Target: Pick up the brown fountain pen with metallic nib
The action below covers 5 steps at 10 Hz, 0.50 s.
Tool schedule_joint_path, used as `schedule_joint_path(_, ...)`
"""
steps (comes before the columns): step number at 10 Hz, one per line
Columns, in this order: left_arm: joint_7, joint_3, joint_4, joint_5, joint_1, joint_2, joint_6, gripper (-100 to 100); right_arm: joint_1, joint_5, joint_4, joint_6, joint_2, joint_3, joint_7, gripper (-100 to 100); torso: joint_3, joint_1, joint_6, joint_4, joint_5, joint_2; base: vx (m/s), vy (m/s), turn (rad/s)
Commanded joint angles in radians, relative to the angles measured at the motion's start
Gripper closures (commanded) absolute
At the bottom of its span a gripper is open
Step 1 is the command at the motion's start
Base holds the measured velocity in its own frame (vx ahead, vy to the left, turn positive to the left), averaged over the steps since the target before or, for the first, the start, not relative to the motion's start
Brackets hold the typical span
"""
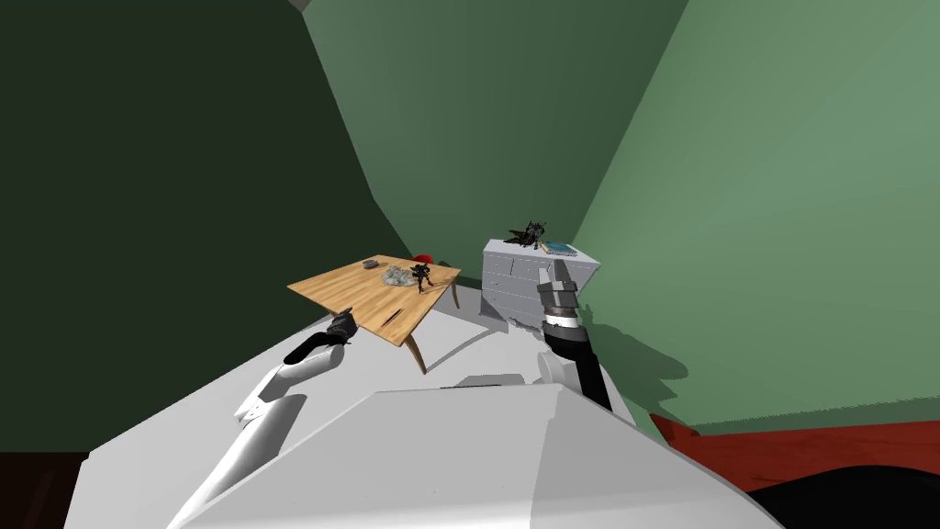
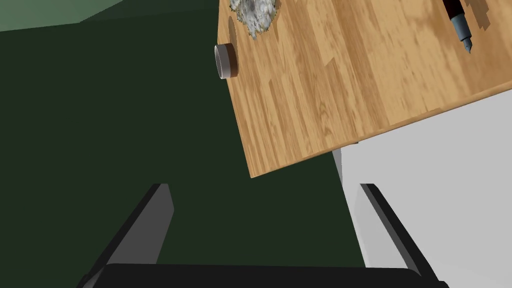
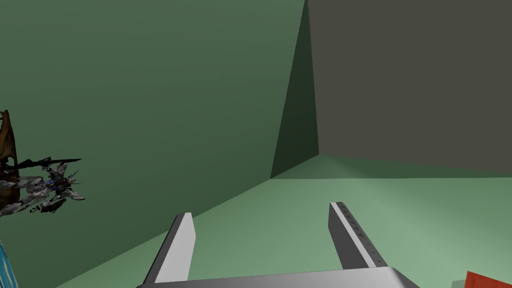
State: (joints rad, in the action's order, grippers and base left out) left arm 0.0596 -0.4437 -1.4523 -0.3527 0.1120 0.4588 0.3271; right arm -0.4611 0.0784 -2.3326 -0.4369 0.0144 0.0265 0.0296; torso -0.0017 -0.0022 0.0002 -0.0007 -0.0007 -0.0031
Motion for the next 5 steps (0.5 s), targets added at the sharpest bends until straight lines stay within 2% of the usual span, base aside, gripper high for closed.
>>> schedule_joint_path(1,0.012,-0.022,0.050,-0.027,-0.020,0.026,0.050,-100,0.000,0.000,0.000,0.000,0.000,0.000,0.000,0,0.000,0.000,0.000,0.000,0.000,0.000,0.061,-0.056,0.022)
schedule_joint_path(2,0.012,-0.022,0.074,-0.027,-0.020,0.026,0.057,-100,0.000,0.000,0.000,0.000,0.000,0.000,0.000,0,-0.001,-0.001,0.000,0.000,0.000,-0.001,0.056,-0.043,0.022)
schedule_joint_path(3,0.021,-0.044,0.114,-0.041,-0.044,0.042,0.096,-100,0.000,0.000,0.000,0.000,0.000,0.000,0.000,0,-0.001,0.000,0.000,0.000,0.000,-0.001,0.065,-0.050,0.031)
schedule_joint_path(4,0.021,-0.044,0.137,-0.041,-0.044,0.042,0.113,-100,0.000,0.000,0.000,0.000,0.000,0.000,0.000,0,-0.001,0.000,0.000,0.000,0.000,-0.002,0.060,-0.043,0.018)
schedule_joint_path(5,0.030,-0.064,0.173,-0.055,-0.069,0.057,0.145,-100,0.000,0.000,0.000,0.000,0.000,0.000,0.000,0,-0.001,0.000,0.000,0.000,0.000,-0.002,0.069,-0.046,0.021)
